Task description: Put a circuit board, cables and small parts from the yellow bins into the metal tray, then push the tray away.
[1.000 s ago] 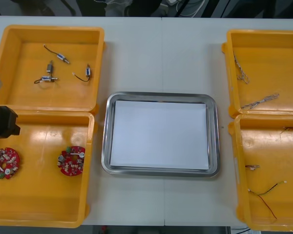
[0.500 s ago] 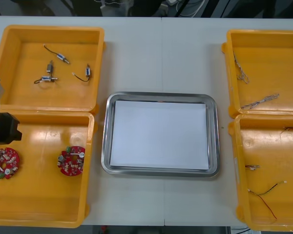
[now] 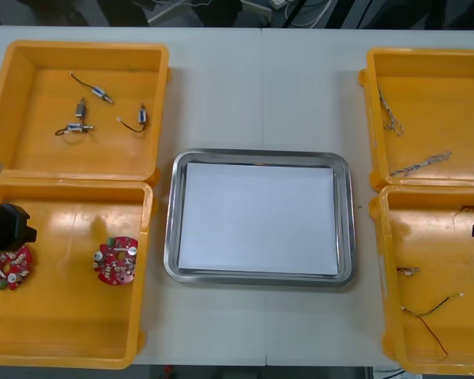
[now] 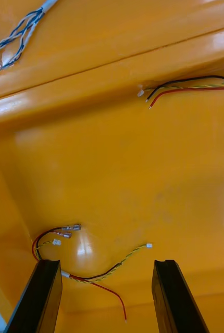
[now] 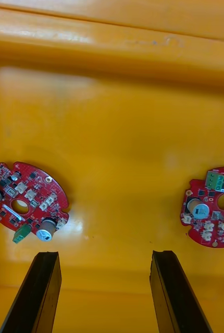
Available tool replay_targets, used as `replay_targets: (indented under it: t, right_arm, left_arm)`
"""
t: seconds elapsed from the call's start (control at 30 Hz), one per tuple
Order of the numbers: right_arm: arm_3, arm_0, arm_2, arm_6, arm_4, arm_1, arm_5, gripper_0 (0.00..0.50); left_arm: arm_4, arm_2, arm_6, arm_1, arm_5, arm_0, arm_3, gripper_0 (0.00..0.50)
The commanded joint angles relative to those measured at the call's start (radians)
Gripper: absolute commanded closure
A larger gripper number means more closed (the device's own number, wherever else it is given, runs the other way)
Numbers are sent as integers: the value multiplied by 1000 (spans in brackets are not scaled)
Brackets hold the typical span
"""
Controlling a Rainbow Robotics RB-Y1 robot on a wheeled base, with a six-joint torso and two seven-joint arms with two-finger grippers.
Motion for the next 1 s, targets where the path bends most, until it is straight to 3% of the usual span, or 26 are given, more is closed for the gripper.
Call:
replay_targets:
  t: [0.03, 0.33, 0.5, 1.0]
  right_arm:
    - [-6, 88, 33, -51, 27, 22, -55, 0]
    - [-6, 226, 109, -67, 76, 34, -212, 0]
    - [-5, 270, 116, -77, 102, 54, -244, 0]
    - [149, 278, 169, -74, 142, 81, -385, 0]
  left_arm:
    - [3, 33, -103, 71, -70, 84, -31, 0]
    - [-1, 32, -103, 121, -231, 206, -25, 0]
    - [-1, 32, -104, 122, -282, 240, -11, 0]
    - [2, -39, -137, 122, -434, 259, 112, 0]
